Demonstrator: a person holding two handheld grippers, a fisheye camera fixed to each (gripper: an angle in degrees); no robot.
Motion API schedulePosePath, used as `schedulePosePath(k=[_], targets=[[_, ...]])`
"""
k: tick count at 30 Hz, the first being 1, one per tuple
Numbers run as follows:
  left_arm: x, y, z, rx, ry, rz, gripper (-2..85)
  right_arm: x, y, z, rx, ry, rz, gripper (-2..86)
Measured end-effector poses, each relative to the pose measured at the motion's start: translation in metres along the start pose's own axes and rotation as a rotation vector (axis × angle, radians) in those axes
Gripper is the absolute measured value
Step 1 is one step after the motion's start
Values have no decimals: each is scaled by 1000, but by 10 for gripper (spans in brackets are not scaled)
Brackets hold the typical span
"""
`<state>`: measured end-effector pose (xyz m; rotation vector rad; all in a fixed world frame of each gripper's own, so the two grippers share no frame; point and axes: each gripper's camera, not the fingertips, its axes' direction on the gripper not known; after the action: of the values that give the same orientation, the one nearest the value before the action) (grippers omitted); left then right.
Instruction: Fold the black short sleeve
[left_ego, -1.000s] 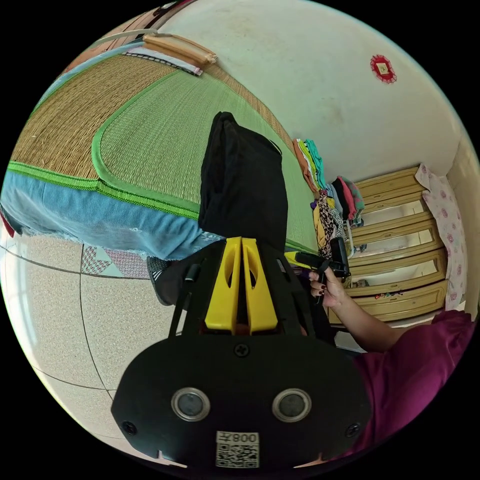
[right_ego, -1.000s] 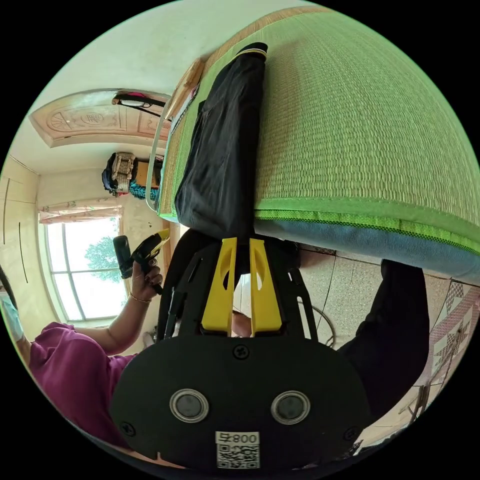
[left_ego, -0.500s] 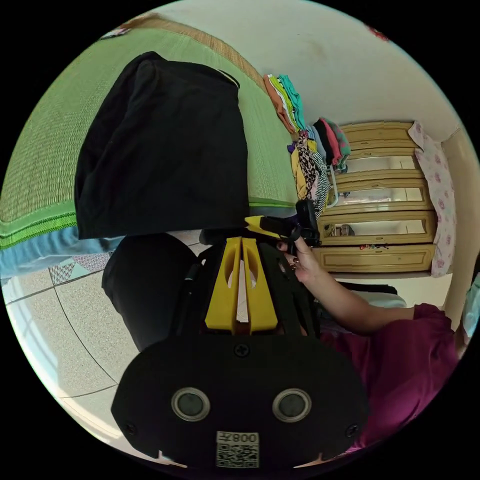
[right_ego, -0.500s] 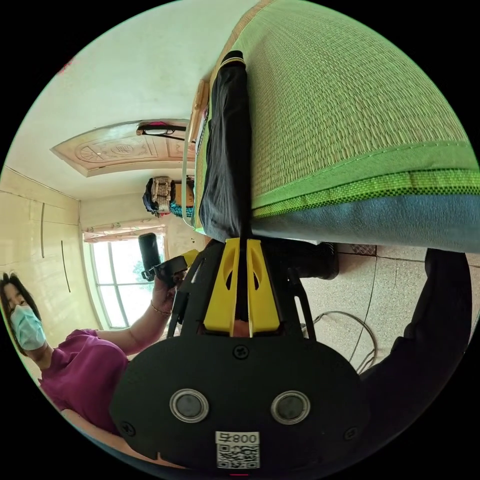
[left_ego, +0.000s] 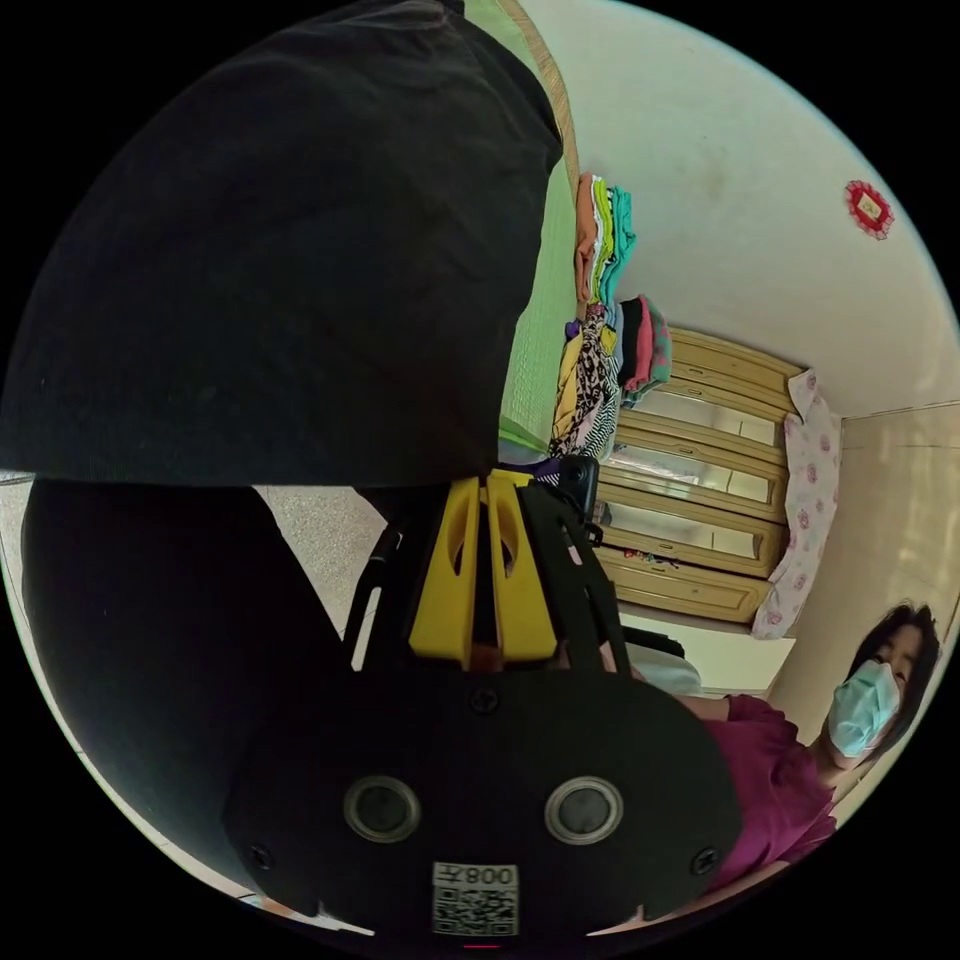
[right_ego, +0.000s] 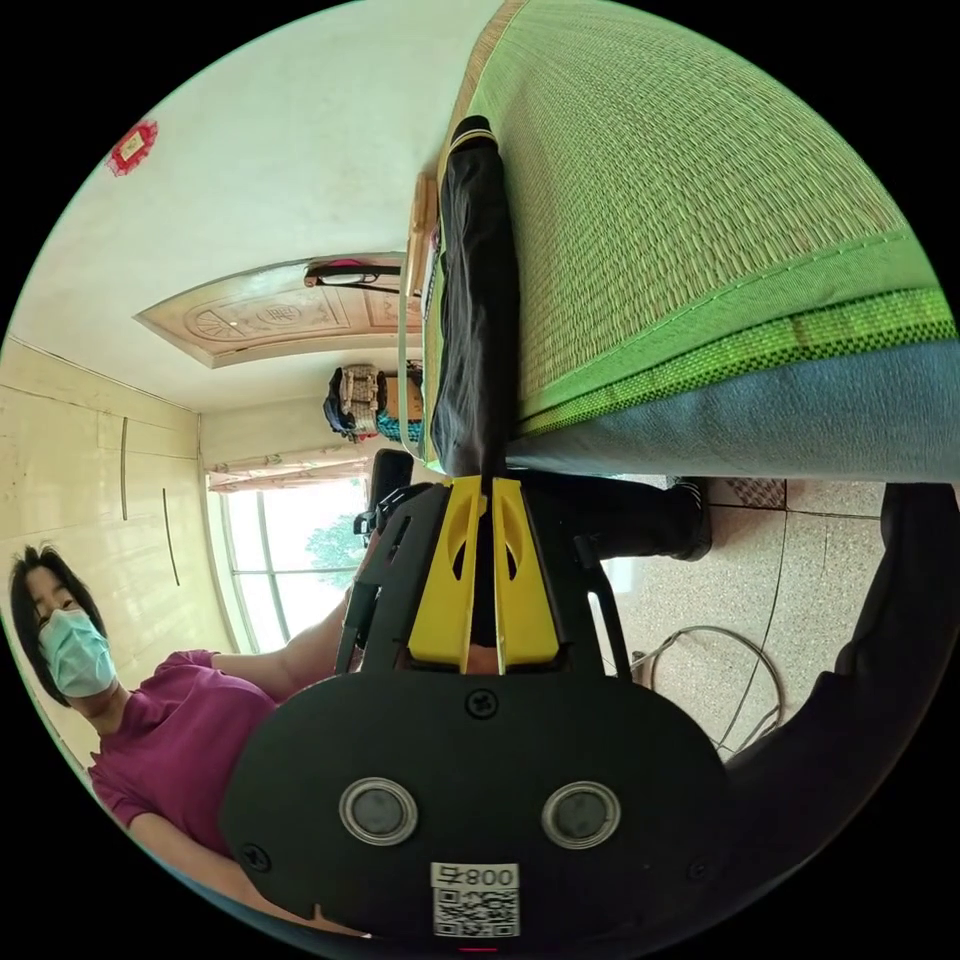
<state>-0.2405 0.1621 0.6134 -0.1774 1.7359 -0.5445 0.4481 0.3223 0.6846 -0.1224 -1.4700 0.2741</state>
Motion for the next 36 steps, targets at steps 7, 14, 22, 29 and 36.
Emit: schedulePosePath(k=[7,14,22,29,36], targets=[[-7,-6,-2,18,44,20,10,12,11,-29,54,-20,17,47],[-12,-12,5,-3,-17,22,19,22,9,-38,53,-63,32,74],[-18,-11,3,4,0,37,8,39,8,-48,69,-101,79,87],[-23,-5,-7,11,53,52,5,49,4,-48,79,-168,106,99],[-29,0,-16,14,74,59,5,54,0,-50,81,-210,120,101]])
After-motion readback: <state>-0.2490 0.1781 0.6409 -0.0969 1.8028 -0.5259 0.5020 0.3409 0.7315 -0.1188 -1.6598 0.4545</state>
